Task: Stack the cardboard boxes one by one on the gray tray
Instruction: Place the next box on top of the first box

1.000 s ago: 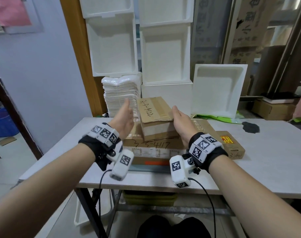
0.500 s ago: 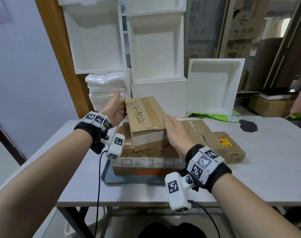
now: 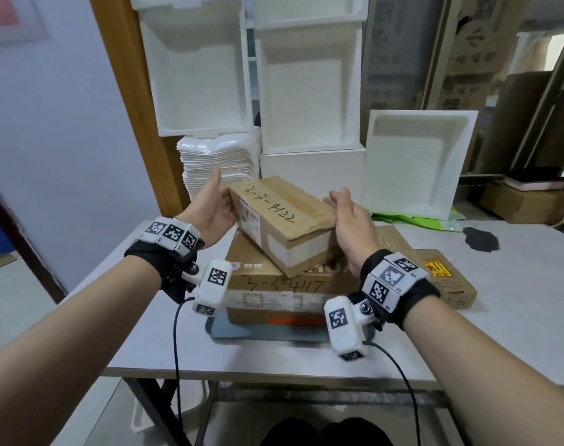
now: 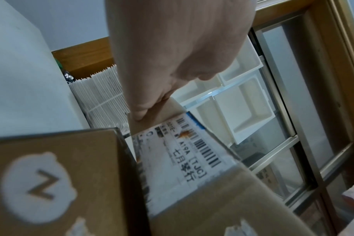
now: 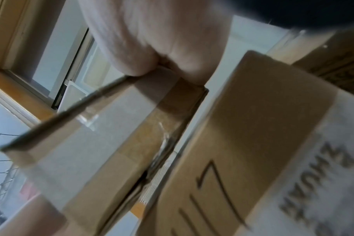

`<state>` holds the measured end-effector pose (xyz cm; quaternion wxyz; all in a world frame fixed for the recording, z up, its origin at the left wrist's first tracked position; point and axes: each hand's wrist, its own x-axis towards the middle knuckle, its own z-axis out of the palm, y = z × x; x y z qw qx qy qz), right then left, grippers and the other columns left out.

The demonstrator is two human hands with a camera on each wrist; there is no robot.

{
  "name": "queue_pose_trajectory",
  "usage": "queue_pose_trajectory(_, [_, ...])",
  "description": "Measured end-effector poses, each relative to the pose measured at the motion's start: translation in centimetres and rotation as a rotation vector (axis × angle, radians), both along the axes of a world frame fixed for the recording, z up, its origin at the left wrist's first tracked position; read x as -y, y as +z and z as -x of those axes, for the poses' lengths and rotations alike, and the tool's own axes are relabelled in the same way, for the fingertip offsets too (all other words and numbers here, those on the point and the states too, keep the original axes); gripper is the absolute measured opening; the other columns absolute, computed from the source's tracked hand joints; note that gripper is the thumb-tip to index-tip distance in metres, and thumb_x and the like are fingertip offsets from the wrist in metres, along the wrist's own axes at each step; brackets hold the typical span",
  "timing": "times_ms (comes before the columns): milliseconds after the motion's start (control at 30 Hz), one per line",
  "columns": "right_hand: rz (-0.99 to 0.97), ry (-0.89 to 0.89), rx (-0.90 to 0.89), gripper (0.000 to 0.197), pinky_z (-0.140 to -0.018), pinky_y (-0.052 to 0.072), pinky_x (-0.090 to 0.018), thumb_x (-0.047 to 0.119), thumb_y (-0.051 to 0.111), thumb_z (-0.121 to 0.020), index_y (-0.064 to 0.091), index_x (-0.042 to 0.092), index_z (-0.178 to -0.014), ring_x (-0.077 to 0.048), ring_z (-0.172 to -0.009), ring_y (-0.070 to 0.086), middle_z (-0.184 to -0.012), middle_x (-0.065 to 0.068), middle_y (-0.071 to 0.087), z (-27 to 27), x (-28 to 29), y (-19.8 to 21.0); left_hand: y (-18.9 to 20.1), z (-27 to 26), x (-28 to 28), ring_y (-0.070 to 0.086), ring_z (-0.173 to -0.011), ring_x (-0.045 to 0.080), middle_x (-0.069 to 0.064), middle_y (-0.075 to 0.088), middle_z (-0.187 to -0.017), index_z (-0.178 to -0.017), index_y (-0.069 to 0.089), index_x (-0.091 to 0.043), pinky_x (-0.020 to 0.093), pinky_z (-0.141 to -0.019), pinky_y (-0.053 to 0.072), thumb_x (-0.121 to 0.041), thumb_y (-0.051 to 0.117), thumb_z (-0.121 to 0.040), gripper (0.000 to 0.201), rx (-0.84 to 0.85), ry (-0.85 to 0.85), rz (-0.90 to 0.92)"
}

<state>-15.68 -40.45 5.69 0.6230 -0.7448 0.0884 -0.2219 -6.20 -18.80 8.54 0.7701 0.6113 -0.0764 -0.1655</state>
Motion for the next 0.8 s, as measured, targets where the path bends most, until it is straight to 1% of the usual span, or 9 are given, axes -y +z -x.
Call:
queue_pose_trajectory(133, [0.007, -0.020, 0.004, 0.057, -0.114, 0.028, -0.031, 0.047, 0.023, -0.104, 0.049, 0.013, -0.141, -0.015, -0.134, 0.046, -0.143, 0.000, 0.055, -1.0, 1.4, 0.6, -0.9, 1.1, -1.3, 0.053, -0.125, 0.015, 0.003, 0.058, -0.135, -0.140, 0.047, -0.009, 0.031, -0.106, 0.040, -0.065, 0.025, -0.096, 0.074, -0.028, -0.019, 0.012])
queue_pose_trajectory(200, [0.052, -0.024, -0.025, 0.059, -0.116, 0.029, -0.037, 0.048, 0.023, -0.103, 0.051, 0.011, -0.139, -0.018, -0.134, 0.047, -0.143, -0.002, 0.055, -1.3, 1.7, 0.2, -1.6, 1.6, -1.7, 0.052, -0.127, 0.014, 0.002, 0.058, -0.135, -0.138, 0.047, -0.009, 0.030, -0.107, 0.039, -0.063, 0.026, -0.097, 0.071, -0.037, -0.014, 0.006])
queue_pose_trajectory(233, [0.066, -0.021, -0.039, 0.059, -0.116, 0.031, -0.040, 0.049, 0.024, -0.103, 0.052, 0.011, -0.138, -0.020, -0.133, 0.047, -0.142, -0.003, 0.055, -1.4, 1.7, -0.2, -1.9, 1.9, -2.0, 0.049, -0.131, 0.015, 0.002, 0.056, -0.139, -0.141, 0.045, -0.009, 0.031, -0.112, 0.034, -0.063, 0.026, -0.097, 0.072, -0.034, -0.010, -0.003])
queue_pose_trajectory(300, [0.074, -0.020, -0.066, 0.061, -0.115, 0.032, -0.042, 0.050, 0.024, -0.102, 0.053, 0.010, -0.137, -0.021, -0.132, 0.049, -0.142, -0.004, 0.055, -1.3, 1.6, -0.7, -2.4, 2.1, -2.4, 0.035, -0.143, 0.015, 0.001, 0.042, -0.152, -0.151, 0.034, -0.011, 0.035, -0.121, 0.020, -0.065, 0.024, -0.096, 0.077, -0.025, 0.010, -0.015])
queue_pose_trajectory(333, [0.071, -0.028, -0.081, 0.062, -0.114, 0.033, -0.041, 0.051, 0.024, -0.102, 0.054, 0.009, -0.136, -0.022, -0.131, 0.049, -0.141, -0.005, 0.055, -1.3, 1.6, -0.7, -2.4, 2.1, -2.6, 0.027, -0.147, 0.015, 0.001, 0.035, -0.157, -0.153, 0.029, -0.012, 0.036, -0.122, 0.014, -0.066, 0.023, -0.096, 0.079, -0.019, 0.024, -0.027])
queue_pose_trajectory(400, [0.064, -0.065, -0.100, 0.064, -0.114, 0.032, -0.040, 0.053, 0.024, -0.101, 0.052, 0.008, -0.138, -0.024, -0.133, 0.047, -0.144, -0.008, 0.053, -1.0, 1.7, -0.1, -2.2, 2.0, -2.8, 0.020, -0.149, 0.016, 0.002, 0.026, -0.161, -0.155, 0.025, -0.013, 0.037, -0.123, 0.010, -0.066, 0.020, -0.096, 0.080, -0.016, 0.052, -0.051])
queue_pose_trajectory(567, [0.020, -0.116, -0.084, 0.069, -0.119, 0.025, -0.043, 0.058, 0.021, -0.099, 0.036, 0.015, -0.150, -0.024, -0.143, 0.034, -0.155, -0.005, 0.038, 0.2, 2.0, 0.3, -1.2, 1.5, -2.3, 0.021, -0.149, 0.018, 0.005, 0.031, -0.159, -0.154, 0.027, -0.010, 0.035, -0.122, 0.011, -0.066, 0.018, -0.096, 0.081, -0.002, 0.098, -0.060])
queue_pose_trajectory(700, [-0.042, -0.009, -0.140, 0.090, -0.117, 0.027, -0.052, 0.077, 0.027, -0.083, 0.023, 0.022, -0.154, -0.026, -0.145, 0.029, -0.159, -0.002, 0.031, 1.4, -0.3, -0.6, -1.4, 0.9, -2.4, 0.031, -0.145, 0.019, 0.006, 0.040, -0.154, -0.152, 0.031, -0.008, 0.037, -0.122, 0.016, -0.067, 0.019, -0.096, 0.083, -0.011, 0.113, -0.058])
queue_pose_trajectory(800, [-0.035, 0.009, -0.115, 0.085, -0.118, 0.024, -0.050, 0.072, 0.030, -0.089, 0.011, 0.023, -0.157, -0.028, -0.147, 0.024, -0.162, -0.004, 0.023, 3.1, -0.1, 0.0, -0.9, 2.0, -1.1, 0.035, -0.143, 0.019, 0.007, 0.043, -0.153, -0.152, 0.031, -0.007, 0.038, -0.121, 0.021, -0.067, 0.021, -0.095, 0.083, 0.020, 0.083, -0.033])
